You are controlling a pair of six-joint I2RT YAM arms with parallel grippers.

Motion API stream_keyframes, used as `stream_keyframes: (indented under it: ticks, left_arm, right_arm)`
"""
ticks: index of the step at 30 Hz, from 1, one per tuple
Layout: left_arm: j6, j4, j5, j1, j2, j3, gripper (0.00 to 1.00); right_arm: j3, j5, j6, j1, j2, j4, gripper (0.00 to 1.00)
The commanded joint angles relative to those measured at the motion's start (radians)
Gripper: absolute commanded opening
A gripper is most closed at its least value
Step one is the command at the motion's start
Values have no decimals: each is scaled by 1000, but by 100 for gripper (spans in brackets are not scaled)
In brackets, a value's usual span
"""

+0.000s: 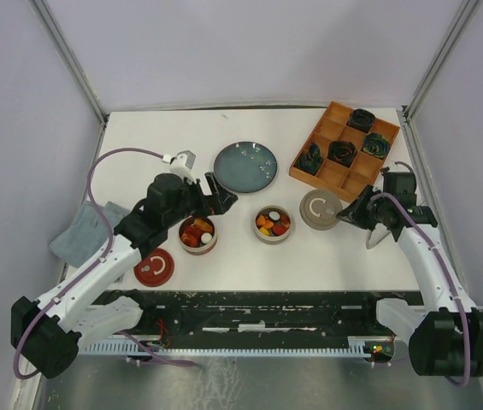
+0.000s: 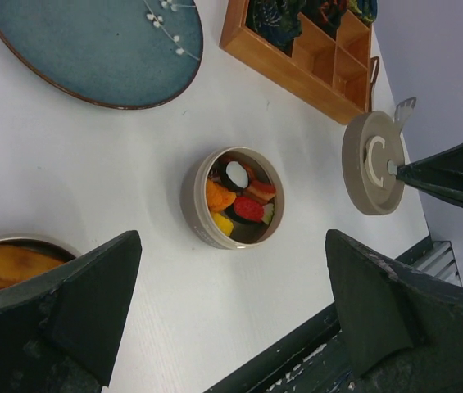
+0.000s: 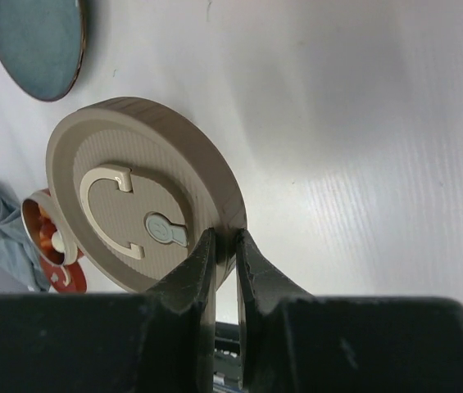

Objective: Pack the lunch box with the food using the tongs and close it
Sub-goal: Pick up the box lid from the center of the board, then close the box lid on the packing box.

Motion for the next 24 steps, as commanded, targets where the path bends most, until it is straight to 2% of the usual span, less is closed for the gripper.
stream_keyframes:
  ticks: [1, 6, 10, 18, 24]
  left_arm:
    - [-44, 47, 17, -1, 62, 84, 100]
    - [-68, 42, 131, -2, 165, 135, 96]
    - [-84, 53, 157, -19, 217, 159, 96]
    - [-85, 59, 116, -117, 306, 200, 90]
    - [-71, 47, 79, -147, 346, 189, 84]
  right_arm:
    - [113, -120, -75, 12, 49, -66, 0]
    - [196, -103, -122, 73, 111, -112, 0]
    - [249, -56, -147, 158, 167, -140, 0]
    - [302, -35, -156, 323, 263, -74, 0]
    - [340, 29, -161, 378, 333, -81, 0]
